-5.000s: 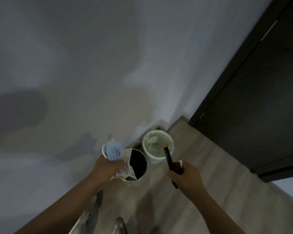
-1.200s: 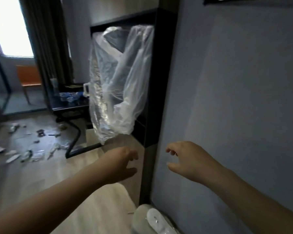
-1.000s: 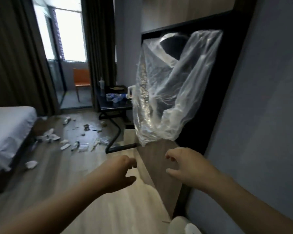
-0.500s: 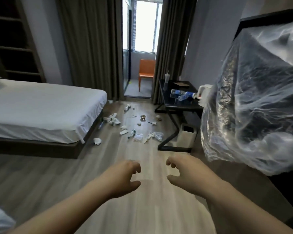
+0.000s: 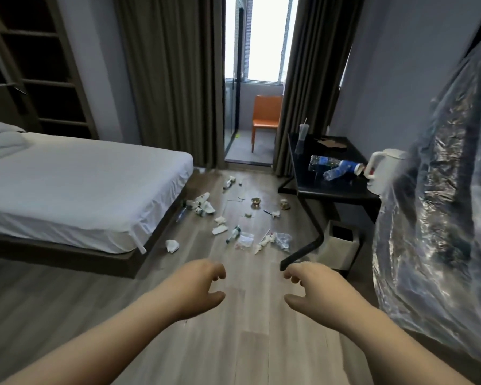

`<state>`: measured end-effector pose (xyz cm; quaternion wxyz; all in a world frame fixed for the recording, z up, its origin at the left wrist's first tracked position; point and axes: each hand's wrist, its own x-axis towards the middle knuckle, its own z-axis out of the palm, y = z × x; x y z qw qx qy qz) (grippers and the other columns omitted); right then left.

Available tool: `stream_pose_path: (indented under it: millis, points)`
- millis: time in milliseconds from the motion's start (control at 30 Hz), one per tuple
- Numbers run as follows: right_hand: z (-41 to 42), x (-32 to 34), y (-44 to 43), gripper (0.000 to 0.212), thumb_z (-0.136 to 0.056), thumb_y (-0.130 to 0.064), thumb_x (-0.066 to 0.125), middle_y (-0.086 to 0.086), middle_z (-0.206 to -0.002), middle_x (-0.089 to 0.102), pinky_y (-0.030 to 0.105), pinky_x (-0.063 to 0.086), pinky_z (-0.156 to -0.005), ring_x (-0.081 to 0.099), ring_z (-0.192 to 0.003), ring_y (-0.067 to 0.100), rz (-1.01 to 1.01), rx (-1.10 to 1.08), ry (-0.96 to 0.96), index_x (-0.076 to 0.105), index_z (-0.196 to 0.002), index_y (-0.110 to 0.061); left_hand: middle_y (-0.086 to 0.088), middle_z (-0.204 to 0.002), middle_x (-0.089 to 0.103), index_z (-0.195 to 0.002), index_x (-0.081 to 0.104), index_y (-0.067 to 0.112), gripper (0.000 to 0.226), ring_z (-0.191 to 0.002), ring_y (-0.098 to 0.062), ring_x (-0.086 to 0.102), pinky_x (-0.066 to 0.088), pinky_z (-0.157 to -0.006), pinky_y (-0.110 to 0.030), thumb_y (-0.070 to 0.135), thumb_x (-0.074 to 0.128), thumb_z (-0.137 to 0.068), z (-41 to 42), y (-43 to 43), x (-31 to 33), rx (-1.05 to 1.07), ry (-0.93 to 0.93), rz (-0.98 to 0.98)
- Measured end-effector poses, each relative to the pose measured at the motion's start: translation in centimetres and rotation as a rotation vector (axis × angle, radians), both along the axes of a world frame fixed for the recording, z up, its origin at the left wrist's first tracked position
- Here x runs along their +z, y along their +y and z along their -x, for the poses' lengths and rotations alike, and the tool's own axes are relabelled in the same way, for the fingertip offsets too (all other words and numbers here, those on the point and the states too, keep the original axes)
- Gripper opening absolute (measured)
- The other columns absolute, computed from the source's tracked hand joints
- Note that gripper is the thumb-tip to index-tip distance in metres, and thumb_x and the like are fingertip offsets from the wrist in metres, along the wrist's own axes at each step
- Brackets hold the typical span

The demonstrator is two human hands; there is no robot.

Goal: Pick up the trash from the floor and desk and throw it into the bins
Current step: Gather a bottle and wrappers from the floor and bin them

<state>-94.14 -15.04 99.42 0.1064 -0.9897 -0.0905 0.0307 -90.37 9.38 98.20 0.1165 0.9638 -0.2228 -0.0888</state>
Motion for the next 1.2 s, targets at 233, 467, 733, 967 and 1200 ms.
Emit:
stream_pose_path:
  millis: [233,467,733,967,1200]
  points:
    - [-9.3,-1.9,-2.9,0.040,-0.085,-0.040,0.058,-0.009,-0.116,0.059,0.022,0.043,-0.086,0.054,-0.108,0.008,-0.013,-0.033,0.064,0.055,-0.123,-0.027,0.008,-0.121,0.058,-0.123,0.055,0.026,0.040,-0.107,-0.011,0.057,0.046,-0.089,-0.025,0.042,0.057,-0.087,-10.2,-2.8,-1.6,-0.018,0.047,-0.017]
    - [-21.7,-4.1,-4.0,0.039,-0.085,-0.039,0.058,-0.010,-0.113,0.060,0.020,0.043,-0.081,0.054,-0.103,0.007,-0.022,-0.085,0.076,0.057,-0.121,-0.026,0.008,-0.124,0.058,-0.126,0.055,0.026,0.042,-0.109,-0.011,0.056,0.048,-0.093,-0.030,0.042,0.058,-0.087,-23.8,-3.9,-3.7,-0.050,0.069,-0.007]
    - [-37.2,-4.2,-3.6,0.038,-0.083,-0.035,0.060,-0.011,-0.098,0.053,0.019,0.036,-0.072,0.046,-0.089,0.006,-0.059,-0.188,0.106,0.059,-0.118,-0.024,0.008,-0.122,0.059,-0.125,0.055,0.026,0.042,-0.107,-0.010,0.058,0.048,-0.088,-0.025,0.041,0.059,-0.086,-41.6,-4.1,-3.1,-0.113,0.068,-0.008]
    - [-47.8,-4.7,-5.4,0.038,-0.081,-0.037,0.061,-0.011,-0.100,0.058,0.020,0.038,-0.071,0.050,-0.088,0.005,-0.090,-0.259,0.145,0.059,-0.117,-0.024,0.008,-0.120,0.060,-0.121,0.057,0.025,0.038,-0.104,-0.011,0.058,0.040,-0.076,-0.020,0.039,0.059,-0.086,-53.0,-5.8,-3.7,-0.152,0.108,-0.014]
    - [-60.8,-5.6,-8.4,0.029,-0.082,-0.031,0.060,-0.004,-0.105,0.063,0.028,0.052,-0.078,0.061,-0.093,0.014,-0.087,-0.257,0.187,0.061,-0.109,-0.020,0.006,-0.118,0.061,-0.120,0.058,0.022,0.037,-0.107,-0.014,0.058,0.043,-0.082,-0.023,0.034,0.058,-0.085,-65.1,-9.2,-4.8,-0.125,0.117,0.005]
